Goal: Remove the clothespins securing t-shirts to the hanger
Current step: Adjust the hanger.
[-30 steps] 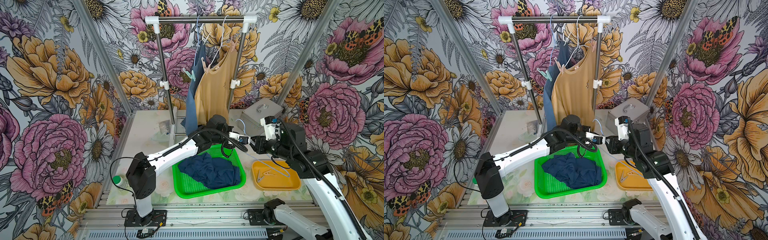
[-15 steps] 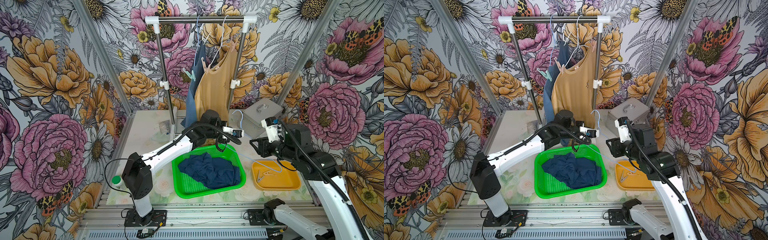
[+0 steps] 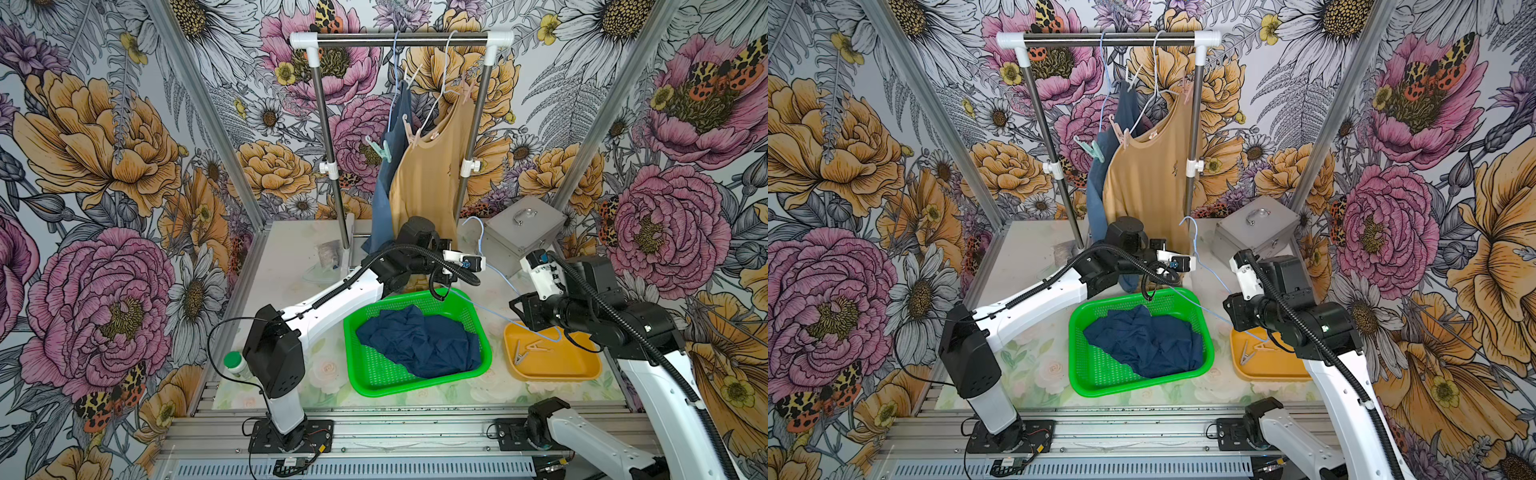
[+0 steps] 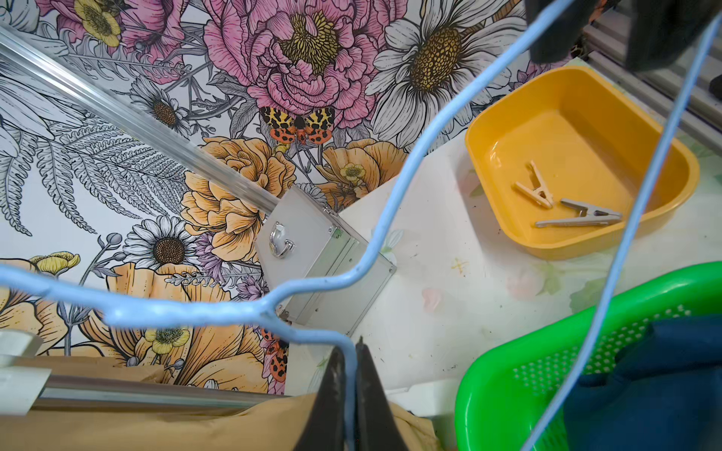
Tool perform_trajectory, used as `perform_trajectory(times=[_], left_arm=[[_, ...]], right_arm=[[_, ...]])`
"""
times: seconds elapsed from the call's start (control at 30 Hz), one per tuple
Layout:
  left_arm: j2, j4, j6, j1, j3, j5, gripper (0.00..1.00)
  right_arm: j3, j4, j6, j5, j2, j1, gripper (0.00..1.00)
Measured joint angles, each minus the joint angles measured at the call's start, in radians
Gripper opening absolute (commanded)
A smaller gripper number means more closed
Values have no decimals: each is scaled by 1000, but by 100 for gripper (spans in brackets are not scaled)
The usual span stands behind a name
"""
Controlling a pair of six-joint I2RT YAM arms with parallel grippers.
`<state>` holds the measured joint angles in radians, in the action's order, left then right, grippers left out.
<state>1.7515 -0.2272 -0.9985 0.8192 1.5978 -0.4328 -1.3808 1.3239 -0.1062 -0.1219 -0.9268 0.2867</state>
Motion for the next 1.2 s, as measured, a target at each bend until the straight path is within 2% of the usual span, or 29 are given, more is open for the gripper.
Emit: perform_trajectory(times=[0.33,0.47,0.63,0.7,0.8,1.03,1.2], left_arm=[[0,-6,0,-5,14,-5,8],[0,-5,0,-5,15,-6,8],[0,-6,7,-4,28,-7,28],[0,-8,16,-4,31,-8,42],[0,-10,34,-3,32,-13,55],[-10,-10,92,10,32,-13,69],[-103,21,185,48,-24,18,73]], right_arm=[[-12,32,14,16,22,0,16],[-21,38,31,-6,20,2,0],[-27,47,37,-8,21,0,0],[-27,47,36,4,23,-3,0],[-27,45,34,19,31,-3,0],[-59,46,13,102,56,-3,0],[-159,39,-16,192,56,-3,0]])
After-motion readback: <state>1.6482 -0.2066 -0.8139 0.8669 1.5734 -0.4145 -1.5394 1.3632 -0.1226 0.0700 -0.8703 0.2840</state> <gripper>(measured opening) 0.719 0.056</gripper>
